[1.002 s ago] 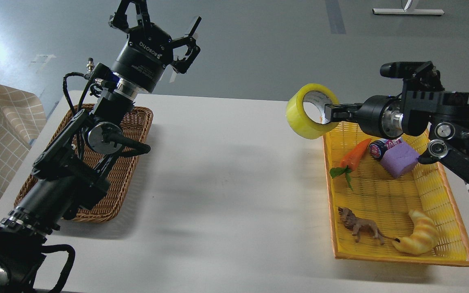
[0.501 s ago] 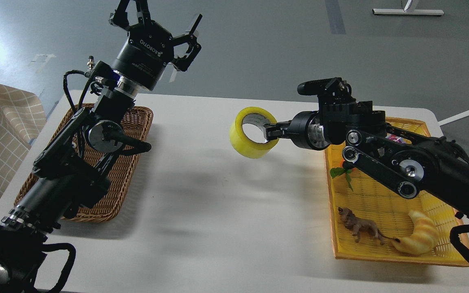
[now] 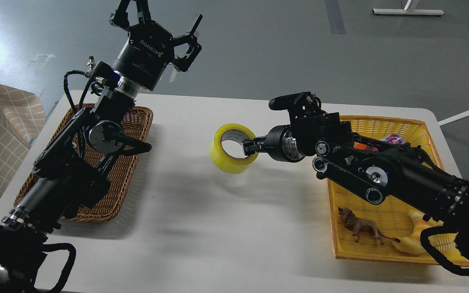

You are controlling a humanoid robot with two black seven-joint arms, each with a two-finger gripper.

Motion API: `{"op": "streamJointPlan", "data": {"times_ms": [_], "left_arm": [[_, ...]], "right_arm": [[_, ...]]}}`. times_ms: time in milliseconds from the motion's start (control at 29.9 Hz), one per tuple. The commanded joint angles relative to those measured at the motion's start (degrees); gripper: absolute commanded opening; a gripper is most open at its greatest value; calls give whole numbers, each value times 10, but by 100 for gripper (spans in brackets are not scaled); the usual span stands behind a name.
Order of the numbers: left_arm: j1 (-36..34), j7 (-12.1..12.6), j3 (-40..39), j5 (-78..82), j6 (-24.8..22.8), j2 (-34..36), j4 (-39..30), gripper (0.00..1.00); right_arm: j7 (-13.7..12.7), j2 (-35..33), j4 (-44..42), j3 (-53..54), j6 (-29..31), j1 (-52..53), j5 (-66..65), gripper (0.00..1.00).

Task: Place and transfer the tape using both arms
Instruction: 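Lift the tape roll out and carry it toward the table center, then lower the tape roll onto the table and release it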

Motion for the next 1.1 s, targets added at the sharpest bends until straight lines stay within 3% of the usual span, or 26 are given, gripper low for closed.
{"op": "streamJointPlan", "data": {"times_ms": [0, 535, 1069], "left_arm": [[-1, 0, 0, 0, 0, 0, -1, 98], [-2, 0, 0, 0, 0, -8, -1, 98], [-2, 0, 0, 0, 0, -8, -1, 98]], "right_arm": [[0, 21, -21, -2, 0, -1, 0, 0], [1, 24, -82, -31, 0, 0, 0, 1], [4, 24, -79, -30, 0, 1, 5, 2]]}}
